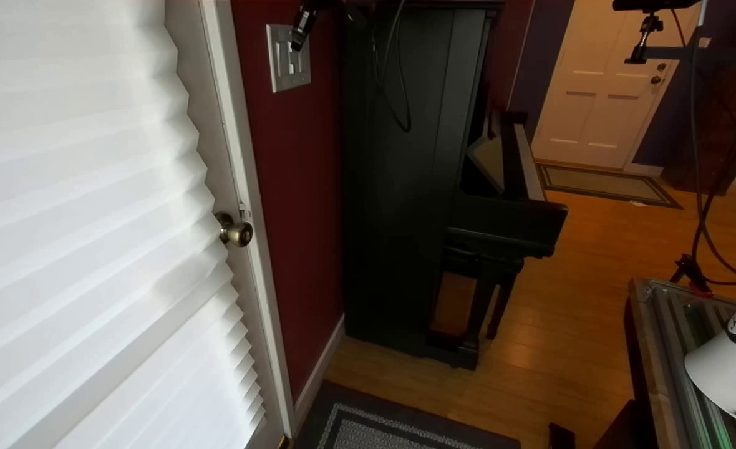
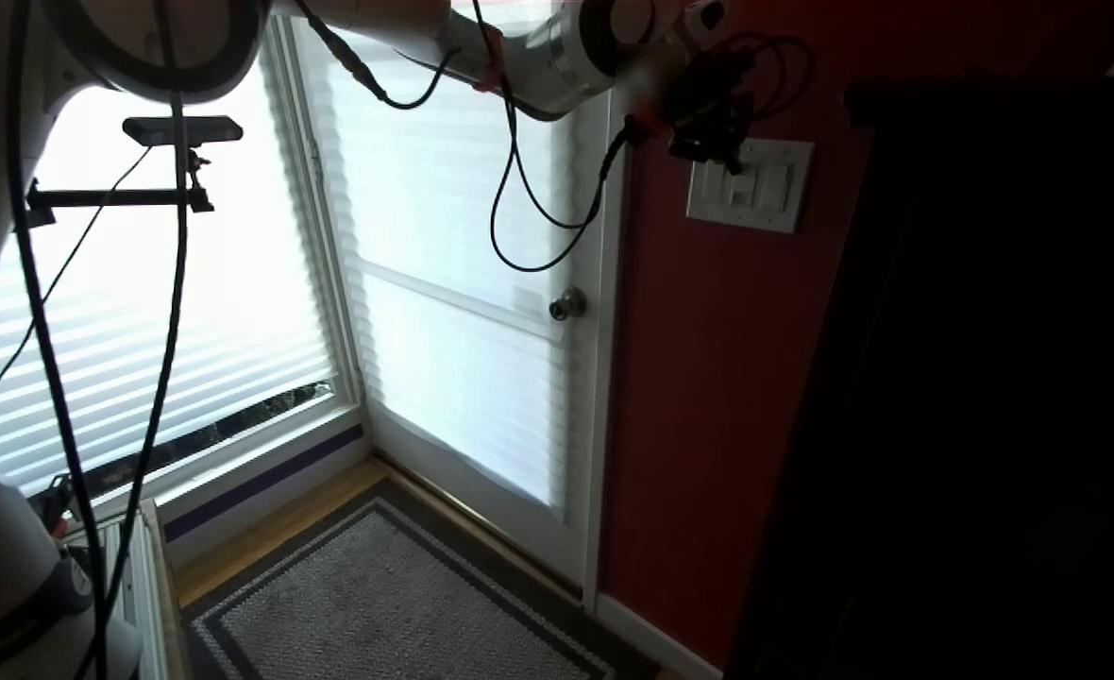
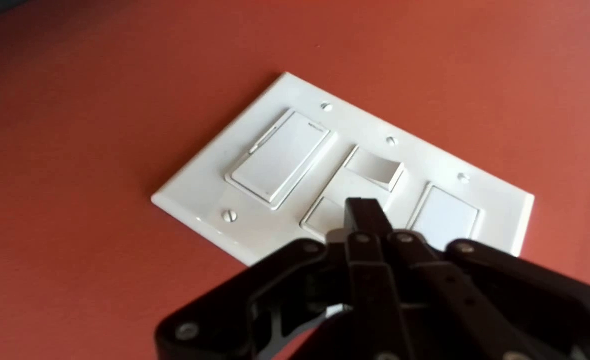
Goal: Flip the two middle light switches to the left one by one
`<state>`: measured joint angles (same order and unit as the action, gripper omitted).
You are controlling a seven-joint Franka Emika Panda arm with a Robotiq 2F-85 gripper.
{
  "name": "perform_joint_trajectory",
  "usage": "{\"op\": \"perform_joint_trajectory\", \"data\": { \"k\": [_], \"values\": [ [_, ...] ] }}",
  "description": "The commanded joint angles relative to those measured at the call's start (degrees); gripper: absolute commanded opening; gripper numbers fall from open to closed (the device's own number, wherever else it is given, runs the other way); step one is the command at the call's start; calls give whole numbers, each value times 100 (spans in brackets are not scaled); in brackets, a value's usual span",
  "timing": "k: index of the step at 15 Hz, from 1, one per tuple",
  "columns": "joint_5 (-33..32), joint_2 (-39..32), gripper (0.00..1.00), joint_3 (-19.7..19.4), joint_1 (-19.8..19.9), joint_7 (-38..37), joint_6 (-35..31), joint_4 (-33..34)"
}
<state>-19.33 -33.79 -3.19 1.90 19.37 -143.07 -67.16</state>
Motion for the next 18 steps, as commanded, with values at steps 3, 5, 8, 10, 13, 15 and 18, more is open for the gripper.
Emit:
{"op": "perform_joint_trajectory", "data": {
  "k": [3, 5, 8, 10, 13, 15, 18],
  "values": [
    [201, -231, 0, 80, 68, 6, -316, 275],
    [307, -245, 0, 122, 93, -3, -378, 263],
    [388, -169, 0, 111, 87, 44, -82, 228],
    [408, -84, 0, 95, 59, 60, 293, 209],
    [368, -83, 0, 56, 31, 53, 699, 245],
    [363, -105, 0, 54, 36, 50, 857, 281],
    [388, -142, 0, 78, 52, 51, 912, 293]
  ]
}}
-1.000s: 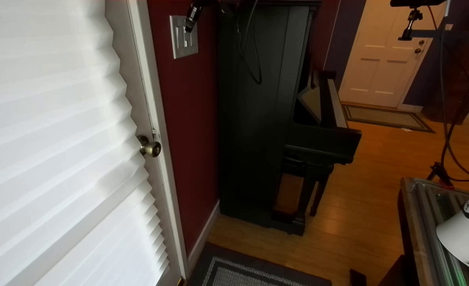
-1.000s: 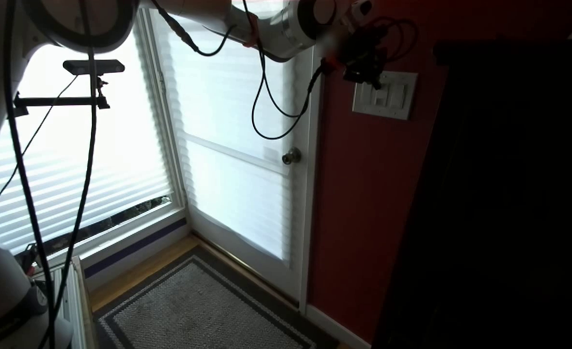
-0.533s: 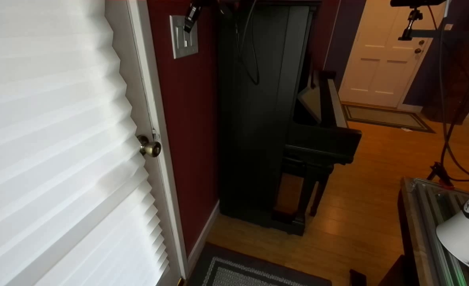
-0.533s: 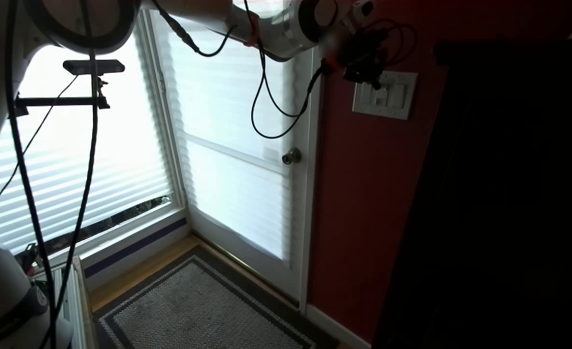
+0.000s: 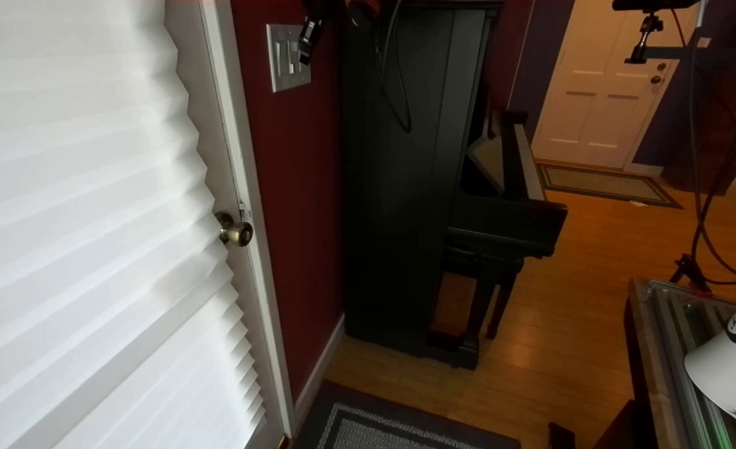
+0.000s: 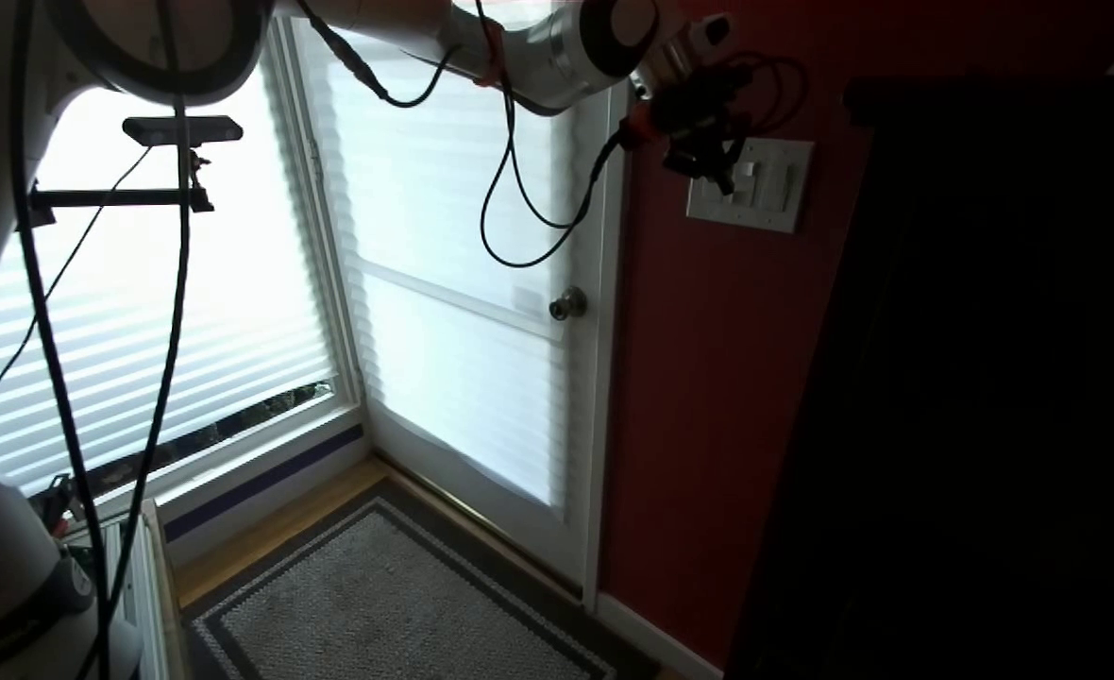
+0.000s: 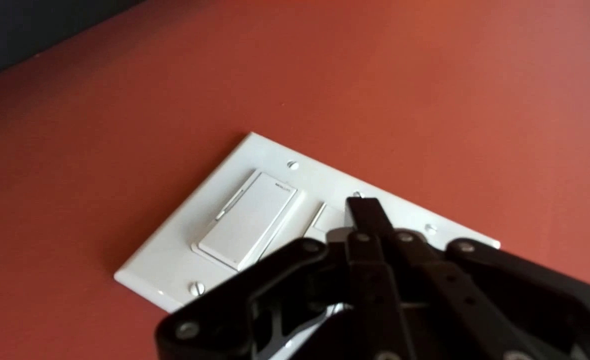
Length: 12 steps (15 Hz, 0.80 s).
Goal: Flip the two middle light switches to the left one by one
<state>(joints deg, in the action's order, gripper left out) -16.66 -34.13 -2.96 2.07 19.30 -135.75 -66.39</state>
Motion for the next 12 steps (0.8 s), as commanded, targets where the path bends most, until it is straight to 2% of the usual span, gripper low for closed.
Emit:
{"op": "perform_joint_trajectory", "data": {
  "k": [1, 12],
  "values": [
    [128, -135, 0, 62, 40, 47, 118, 221],
    [137, -371, 0, 61, 63, -6, -246, 343]
  ]
}}
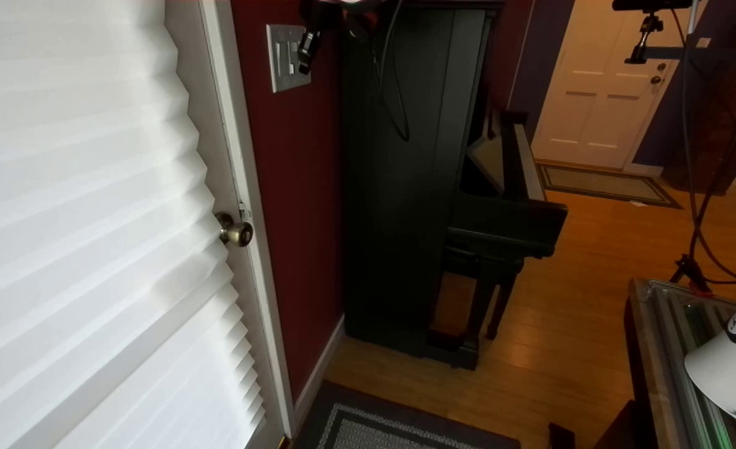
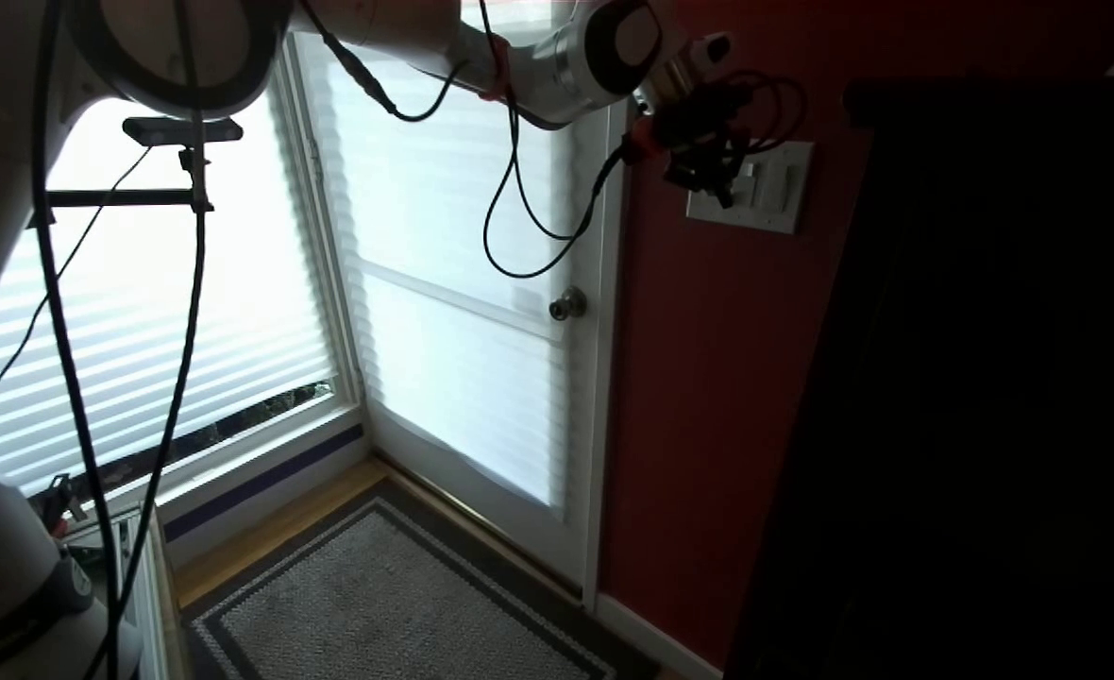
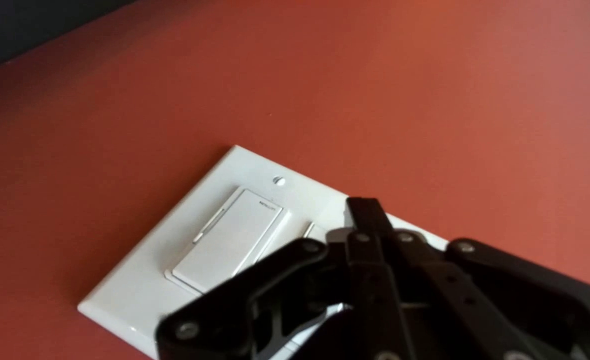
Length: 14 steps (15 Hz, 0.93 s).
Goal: Flip the two middle light switches to the left one by one
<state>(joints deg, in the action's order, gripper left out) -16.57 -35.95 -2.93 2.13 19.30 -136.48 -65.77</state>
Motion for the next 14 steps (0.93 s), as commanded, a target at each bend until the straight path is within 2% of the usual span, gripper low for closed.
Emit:
{"op": "perform_joint_trajectory", "data": {
  "k": [1, 10, 14],
  "values": [
    [109, -205, 0, 48, 52, -2, -268, 291],
    [126, -302, 0, 44, 71, -4, -540, 307],
    [270, -338, 0, 127, 119, 10, -901, 259]
  ]
}}
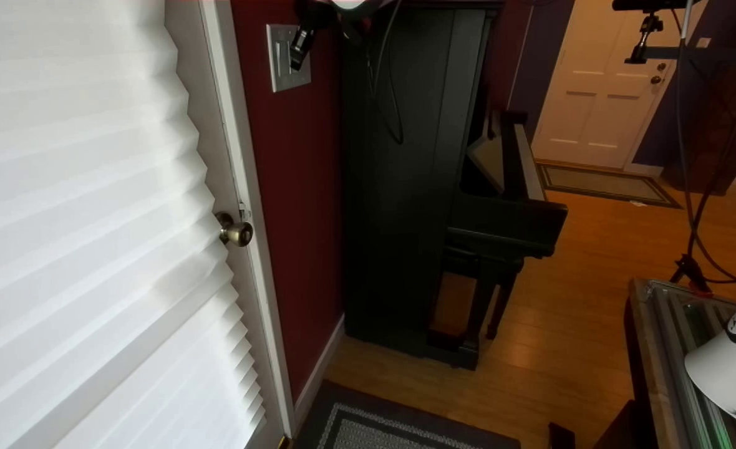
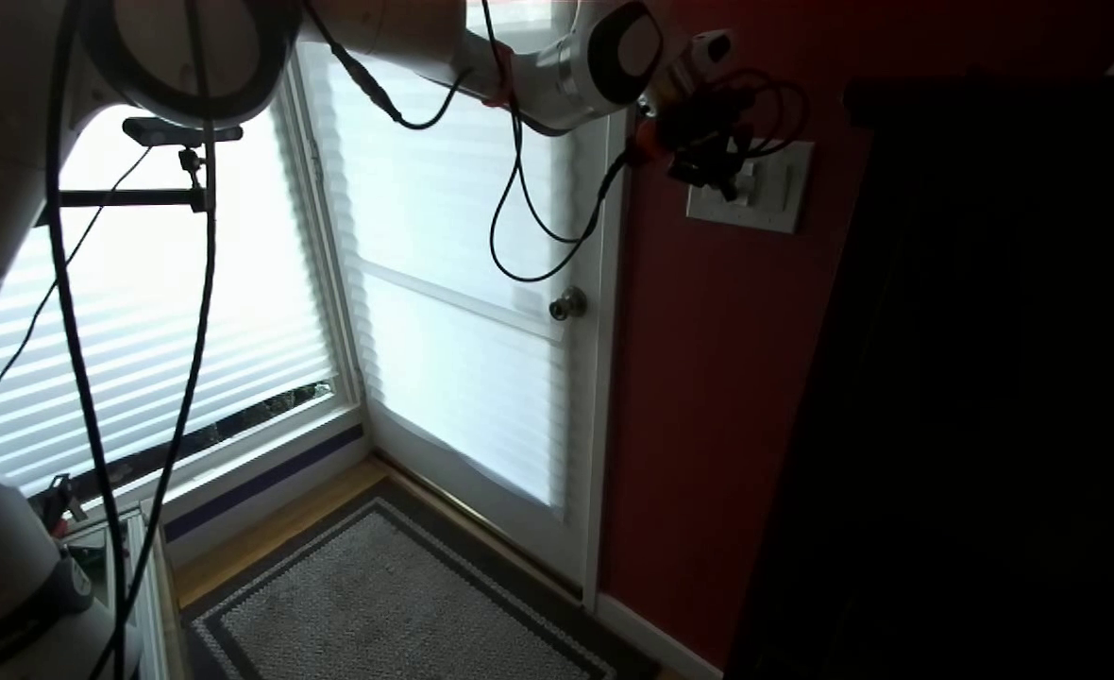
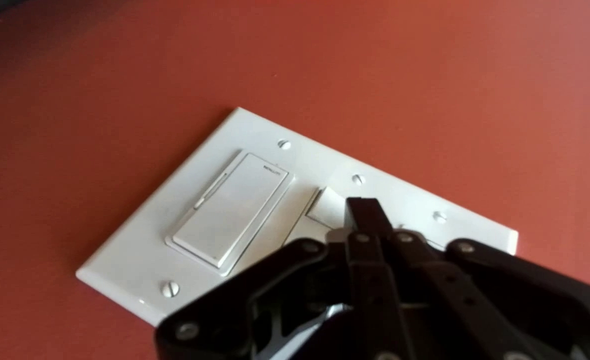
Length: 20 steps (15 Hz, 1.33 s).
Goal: Flip the two middle light switches to the left one by one
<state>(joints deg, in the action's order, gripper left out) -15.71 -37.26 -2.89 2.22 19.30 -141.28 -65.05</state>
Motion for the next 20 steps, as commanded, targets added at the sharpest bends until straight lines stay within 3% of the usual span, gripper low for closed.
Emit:
{"op": "perform_joint_trajectory", "data": {
  "k": [1, 4, 9, 13, 14, 15, 20],
  "values": [
    [239, -192, 0, 140, 120, 14, -372, 163],
    [174, -108, 0, 54, 73, 54, -37, 176],
    [303, 370, 0, 128, 101, 264, 1329, 167],
    [433, 1058, 0, 117, 135, 166, 1935, -275],
    [481, 1282, 26, 91, 131, 29, 1977, -466],
    [500, 1489, 27, 53, 117, -103, 1991, -631],
    [472, 2875, 60, -12, -11, -1117, 2212, -1915]
  ]
}}
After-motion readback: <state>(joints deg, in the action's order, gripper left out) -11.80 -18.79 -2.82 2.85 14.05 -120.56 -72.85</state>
